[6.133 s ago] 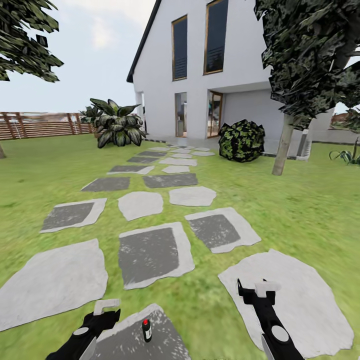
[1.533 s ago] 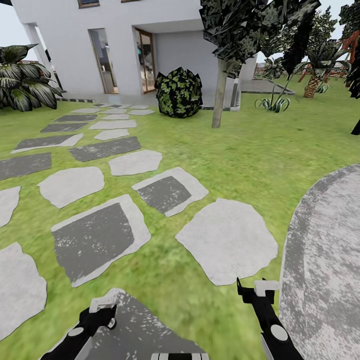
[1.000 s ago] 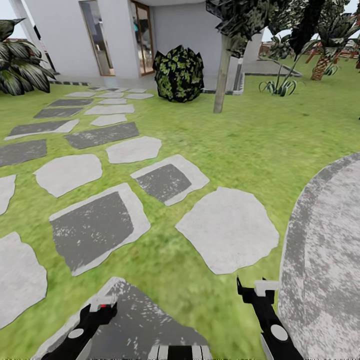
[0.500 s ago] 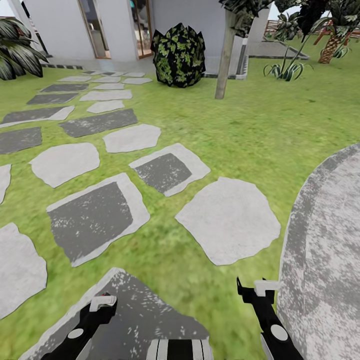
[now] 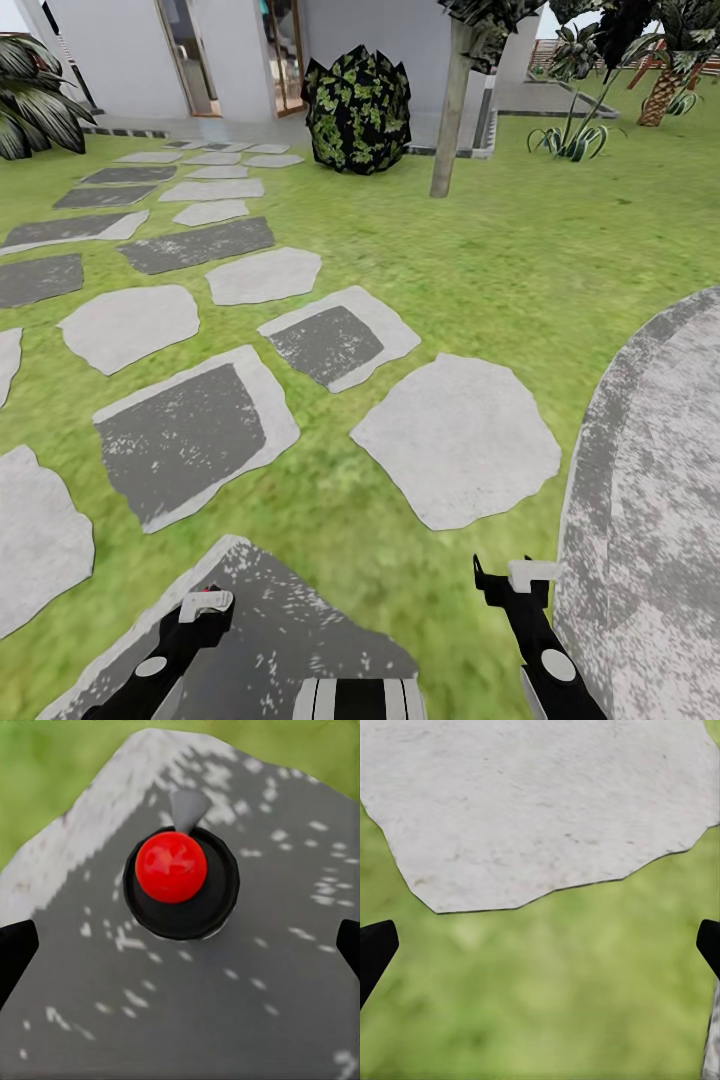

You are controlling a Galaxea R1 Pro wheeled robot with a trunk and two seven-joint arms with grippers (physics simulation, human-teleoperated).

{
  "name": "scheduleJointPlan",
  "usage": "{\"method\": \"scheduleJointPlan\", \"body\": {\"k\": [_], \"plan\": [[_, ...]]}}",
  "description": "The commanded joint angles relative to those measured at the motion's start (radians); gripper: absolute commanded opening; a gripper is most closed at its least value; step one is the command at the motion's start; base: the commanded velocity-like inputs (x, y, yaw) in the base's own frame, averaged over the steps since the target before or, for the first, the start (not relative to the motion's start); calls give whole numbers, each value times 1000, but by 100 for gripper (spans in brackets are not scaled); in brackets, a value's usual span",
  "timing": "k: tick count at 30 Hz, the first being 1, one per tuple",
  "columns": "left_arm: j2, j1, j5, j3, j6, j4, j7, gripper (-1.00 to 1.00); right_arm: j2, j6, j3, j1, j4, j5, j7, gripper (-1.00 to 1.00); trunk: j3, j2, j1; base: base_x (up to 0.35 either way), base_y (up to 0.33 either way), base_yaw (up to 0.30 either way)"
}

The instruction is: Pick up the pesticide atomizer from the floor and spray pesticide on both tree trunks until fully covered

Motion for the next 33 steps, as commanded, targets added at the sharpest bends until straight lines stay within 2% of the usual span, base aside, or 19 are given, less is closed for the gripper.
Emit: {"method": "scheduleJointPlan", "body": {"k": [1,6,12,27,33], "plan": [[0,0,-6,6,-4,1,-2,100,0,-2,0,0,1,11,-6,100,-1,0,0,0,0,0],[9,-2,-10,5,-4,0,-26,100,0,-2,0,0,1,11,-6,100,-1,0,0,0,0,0],[30,-4,-40,6,-4,0,-69,100,0,-2,0,0,2,11,-6,100,-1,0,0,0,0,0],[28,-5,-49,3,-3,0,-75,100,0,-2,0,0,1,11,-6,100,-1,0,0,0,0,0],[28,-5,-51,3,-2,0,-75,100,1,-1,-1,0,1,11,-6,100,-10,0,0,0,0,0]]}}
